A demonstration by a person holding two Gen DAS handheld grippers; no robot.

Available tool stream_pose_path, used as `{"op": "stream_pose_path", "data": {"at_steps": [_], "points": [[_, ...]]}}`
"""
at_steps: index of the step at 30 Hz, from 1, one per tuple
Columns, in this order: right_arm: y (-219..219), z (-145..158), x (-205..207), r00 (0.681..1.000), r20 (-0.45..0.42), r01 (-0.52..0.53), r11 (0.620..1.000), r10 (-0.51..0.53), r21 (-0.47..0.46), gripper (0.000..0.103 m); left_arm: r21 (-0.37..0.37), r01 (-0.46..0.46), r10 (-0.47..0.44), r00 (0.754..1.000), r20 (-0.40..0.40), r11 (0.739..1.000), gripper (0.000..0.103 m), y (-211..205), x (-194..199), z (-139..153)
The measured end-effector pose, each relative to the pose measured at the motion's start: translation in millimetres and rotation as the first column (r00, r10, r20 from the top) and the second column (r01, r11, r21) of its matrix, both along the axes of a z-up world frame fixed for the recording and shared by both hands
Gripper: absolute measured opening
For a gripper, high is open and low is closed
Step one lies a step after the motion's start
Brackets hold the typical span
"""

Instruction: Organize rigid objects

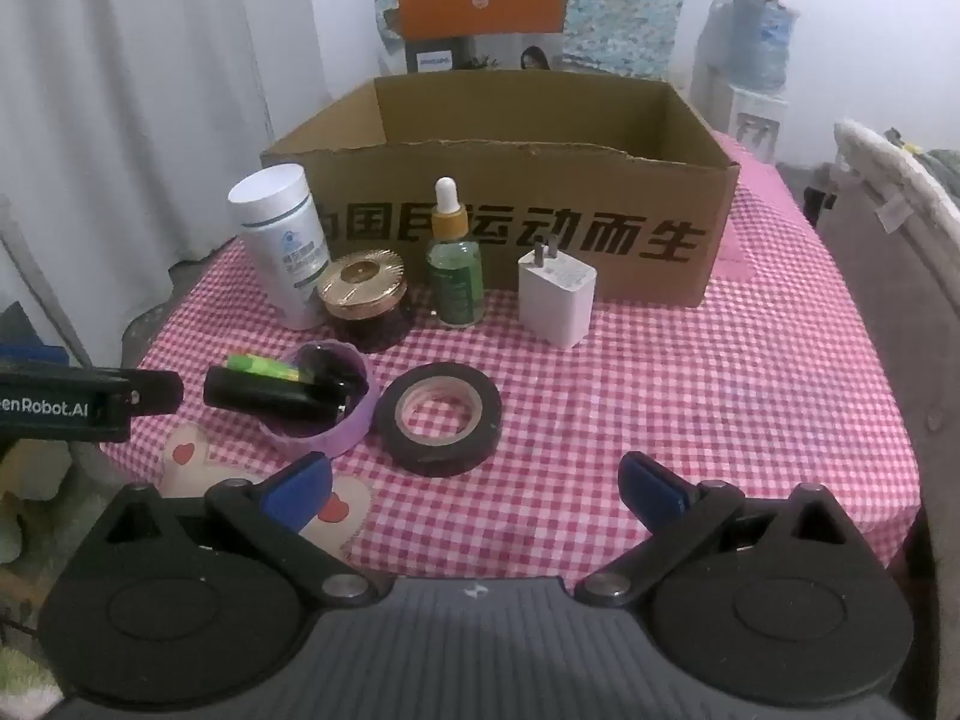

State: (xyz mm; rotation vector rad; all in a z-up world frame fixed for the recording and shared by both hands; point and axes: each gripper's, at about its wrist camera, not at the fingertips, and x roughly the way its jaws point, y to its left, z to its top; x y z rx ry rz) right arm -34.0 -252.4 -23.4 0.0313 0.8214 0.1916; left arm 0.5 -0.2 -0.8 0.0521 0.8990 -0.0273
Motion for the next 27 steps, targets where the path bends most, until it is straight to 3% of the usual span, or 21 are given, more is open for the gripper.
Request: {"op": "stream_pose_path", "data": {"at_steps": [4, 14, 27], "points": [[0, 2, 1, 1.000, 0.007, 0.013, 1.000, -0.013, 0.000, 0.103, 0.030, 0.006, -0.006, 1.000, 0.008, 1.000, 0.103, -5, 0, -4], [3, 9, 0, 0.999, 0.052, 0.006, 0.999, -0.004, -0.036, 0.103, -0.006, -0.005, 0.004, 1.000, -0.027, 1.000, 0.103, -6, 6, -6], [1, 5, 11, 0.999, 0.000, 0.038, 0.999, -0.038, -0.003, 0.103, -0.013, -0.016, 0.016, 0.999, -0.051, 1.000, 0.103, -1, 14, -12]]}}
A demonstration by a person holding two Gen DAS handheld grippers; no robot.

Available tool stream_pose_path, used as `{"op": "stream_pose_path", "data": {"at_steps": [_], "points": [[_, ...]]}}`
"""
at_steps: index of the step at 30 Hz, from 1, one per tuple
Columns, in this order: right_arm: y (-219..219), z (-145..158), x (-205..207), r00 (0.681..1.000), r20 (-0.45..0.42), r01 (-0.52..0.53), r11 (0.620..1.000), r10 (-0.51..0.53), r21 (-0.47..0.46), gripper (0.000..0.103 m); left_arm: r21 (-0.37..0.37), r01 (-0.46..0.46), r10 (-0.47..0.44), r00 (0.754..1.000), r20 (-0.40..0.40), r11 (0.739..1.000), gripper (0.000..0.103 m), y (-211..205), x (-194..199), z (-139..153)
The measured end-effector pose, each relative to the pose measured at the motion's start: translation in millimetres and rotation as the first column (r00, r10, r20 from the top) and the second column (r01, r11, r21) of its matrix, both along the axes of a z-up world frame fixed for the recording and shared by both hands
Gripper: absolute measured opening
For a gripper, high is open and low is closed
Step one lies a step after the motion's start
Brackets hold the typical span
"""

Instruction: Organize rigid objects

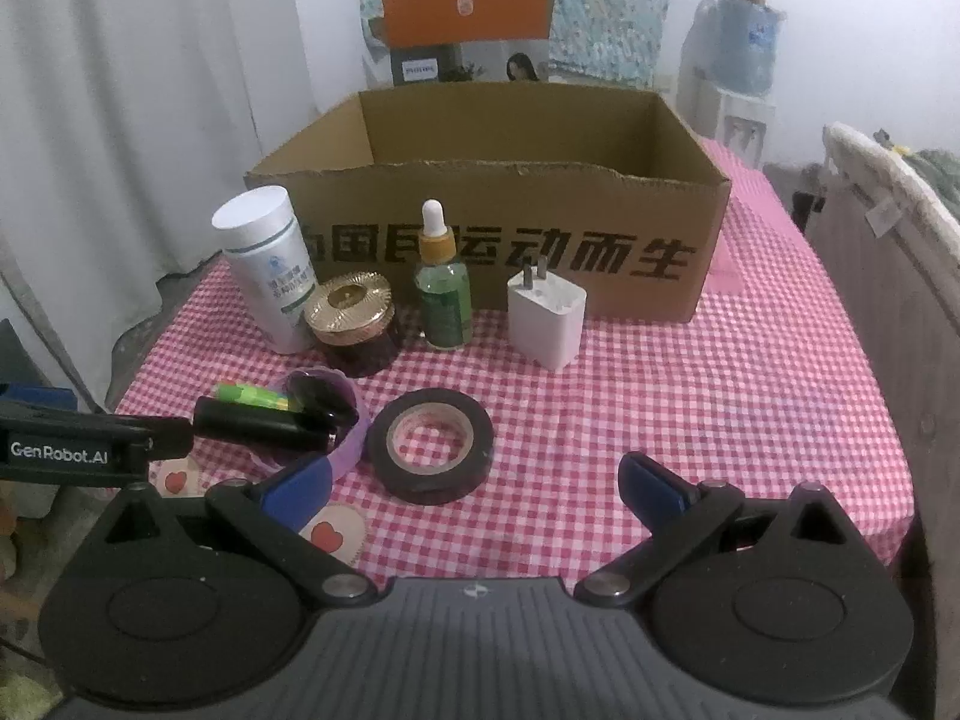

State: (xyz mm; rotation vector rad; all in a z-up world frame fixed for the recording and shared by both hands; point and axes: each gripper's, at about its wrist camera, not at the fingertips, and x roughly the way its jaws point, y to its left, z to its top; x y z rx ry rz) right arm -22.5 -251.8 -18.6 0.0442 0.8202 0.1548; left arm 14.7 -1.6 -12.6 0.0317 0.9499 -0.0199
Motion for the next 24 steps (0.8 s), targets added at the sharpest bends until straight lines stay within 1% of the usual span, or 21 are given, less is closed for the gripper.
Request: {"op": "stream_pose_path", "data": {"at_steps": [3, 11, 24], "points": [[-0.7, -1.2, 2.1, 1.000, -0.013, -0.002, 1.000, 0.002, 0.001, 0.103, 0.006, -0.001, 0.001, 1.000, -0.005, 1.000, 0.103, -0.4, 2.0, -1.4], [-1.5, 1.6, 3.6, 1.000, 0.003, -0.002, 1.000, 0.002, 0.001, 0.103, 0.022, 0.000, 0.000, 1.000, -0.007, 1.000, 0.103, -1.7, 6.8, -1.1], [-1.8, 0.7, 5.6, 1.000, 0.002, -0.018, 0.999, 0.018, 0.032, 0.103, 0.031, -0.004, 0.004, 1.000, -0.012, 1.000, 0.103, -1.6, 7.0, -1.6]]}}
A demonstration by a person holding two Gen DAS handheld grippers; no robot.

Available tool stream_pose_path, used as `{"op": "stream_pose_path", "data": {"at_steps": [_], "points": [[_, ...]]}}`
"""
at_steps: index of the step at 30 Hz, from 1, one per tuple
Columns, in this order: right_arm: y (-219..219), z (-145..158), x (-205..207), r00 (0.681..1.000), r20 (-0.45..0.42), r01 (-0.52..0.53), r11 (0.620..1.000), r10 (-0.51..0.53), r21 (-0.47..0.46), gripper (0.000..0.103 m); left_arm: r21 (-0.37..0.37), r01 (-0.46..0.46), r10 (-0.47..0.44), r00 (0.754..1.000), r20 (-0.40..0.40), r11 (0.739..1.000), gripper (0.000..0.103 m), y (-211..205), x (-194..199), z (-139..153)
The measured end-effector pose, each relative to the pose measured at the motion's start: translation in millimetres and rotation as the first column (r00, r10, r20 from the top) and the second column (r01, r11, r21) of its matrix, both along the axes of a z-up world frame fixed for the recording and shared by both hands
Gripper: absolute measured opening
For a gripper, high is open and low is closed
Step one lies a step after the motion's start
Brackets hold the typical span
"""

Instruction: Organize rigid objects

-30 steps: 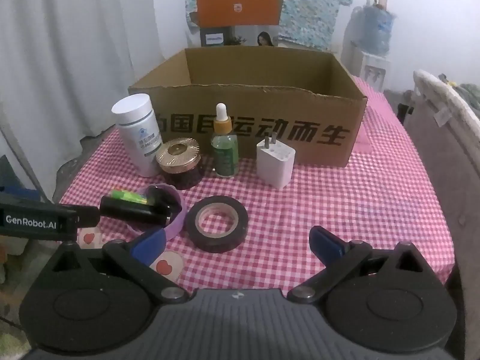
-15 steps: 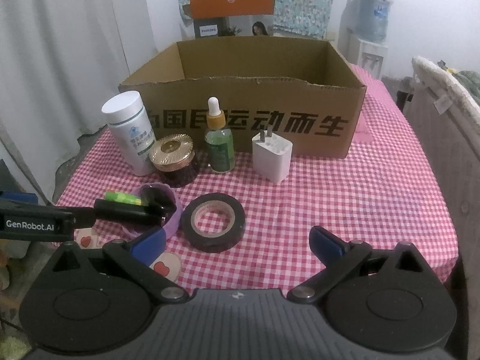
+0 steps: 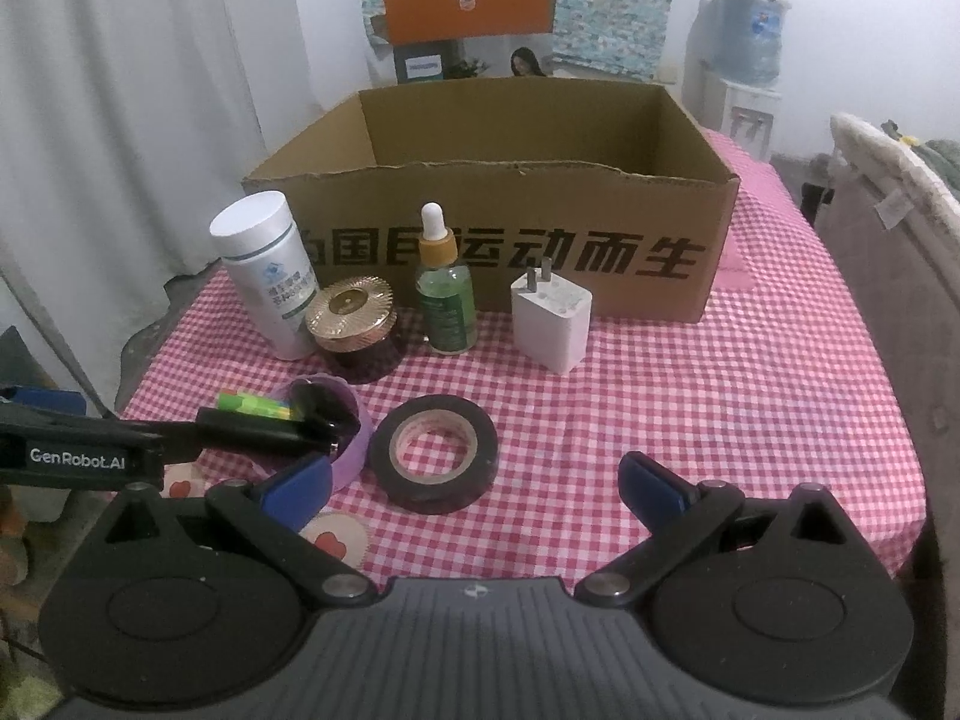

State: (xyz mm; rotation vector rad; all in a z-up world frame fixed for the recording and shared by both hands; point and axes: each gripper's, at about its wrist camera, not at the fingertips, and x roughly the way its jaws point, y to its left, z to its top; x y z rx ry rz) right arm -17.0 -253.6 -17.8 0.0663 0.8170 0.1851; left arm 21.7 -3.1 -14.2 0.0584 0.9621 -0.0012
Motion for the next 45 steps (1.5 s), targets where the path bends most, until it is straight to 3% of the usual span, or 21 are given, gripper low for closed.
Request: {"op": "stream_pose_path", "data": {"at_steps": [45], "points": [[-0.7, 1.1, 4.4, 0.999, 0.033, -0.004, 1.000, 0.004, 0.004, 0.103, 0.030, 0.006, -0.006, 1.000, -0.012, 1.000, 0.103, -0.7, 2.4, -1.0]]}}
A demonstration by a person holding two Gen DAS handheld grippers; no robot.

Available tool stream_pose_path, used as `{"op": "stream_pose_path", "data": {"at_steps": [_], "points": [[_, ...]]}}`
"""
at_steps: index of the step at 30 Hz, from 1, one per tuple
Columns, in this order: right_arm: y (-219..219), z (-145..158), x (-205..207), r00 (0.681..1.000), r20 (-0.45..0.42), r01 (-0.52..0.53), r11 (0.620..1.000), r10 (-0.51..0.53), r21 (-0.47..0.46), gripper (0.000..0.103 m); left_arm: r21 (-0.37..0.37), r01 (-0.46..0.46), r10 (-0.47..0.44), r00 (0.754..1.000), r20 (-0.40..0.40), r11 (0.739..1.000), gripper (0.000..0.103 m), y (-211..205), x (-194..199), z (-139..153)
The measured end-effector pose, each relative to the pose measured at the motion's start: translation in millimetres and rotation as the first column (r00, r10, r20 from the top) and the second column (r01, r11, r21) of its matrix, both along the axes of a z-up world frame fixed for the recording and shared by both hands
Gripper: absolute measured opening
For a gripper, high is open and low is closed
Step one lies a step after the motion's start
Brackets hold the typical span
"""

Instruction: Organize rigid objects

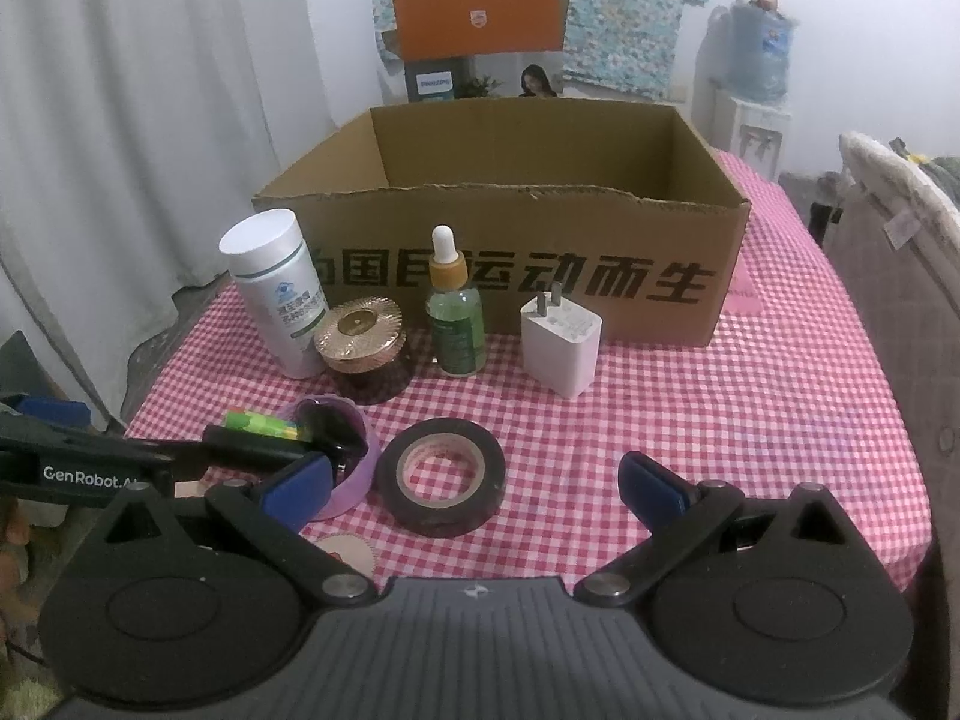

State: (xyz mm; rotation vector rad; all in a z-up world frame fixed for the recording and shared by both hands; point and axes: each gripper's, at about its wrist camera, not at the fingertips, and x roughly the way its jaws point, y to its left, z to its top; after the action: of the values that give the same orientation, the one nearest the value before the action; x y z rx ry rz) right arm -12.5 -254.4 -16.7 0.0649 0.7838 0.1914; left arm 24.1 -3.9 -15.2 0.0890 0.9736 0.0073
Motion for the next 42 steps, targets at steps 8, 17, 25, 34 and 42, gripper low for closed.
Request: {"op": "stream_pose_path", "data": {"at_steps": [8, 17, 25, 34, 42], "points": [[-7, -5, 2, 0.999, 0.000, 0.035, 0.998, -0.035, 0.048, 0.103, -0.022, 0.029, -0.028, 0.999, 0.034, 0.999, 0.103, -1, -2, -3], [-23, -3, 0, 0.998, 0.065, 0.009, 0.974, -0.024, 0.226, 0.102, -0.096, 0.186, -0.173, 0.977, 0.124, 0.978, 0.100, -1, -11, -2], [-21, -13, 29, 0.991, -0.075, -0.068, 0.907, 0.108, 0.416, 0.072, -0.100, 0.291, -0.273, 0.949, 0.158, 0.952, 0.075, -9, -7, -5], [-4, -37, 56, 0.947, -0.237, -0.038, 0.808, 0.217, 0.588, 0.060, -0.169, 0.353, -0.344, 0.935, 0.084, 0.920, 0.043, -8, -6, -16], [0, -53, 72, 0.911, -0.341, 0.034, 0.782, 0.232, 0.622, 0.049, -0.220, 0.414, -0.409, 0.910, 0.068, 0.883, 0.033, -11, -12, -18]]}}
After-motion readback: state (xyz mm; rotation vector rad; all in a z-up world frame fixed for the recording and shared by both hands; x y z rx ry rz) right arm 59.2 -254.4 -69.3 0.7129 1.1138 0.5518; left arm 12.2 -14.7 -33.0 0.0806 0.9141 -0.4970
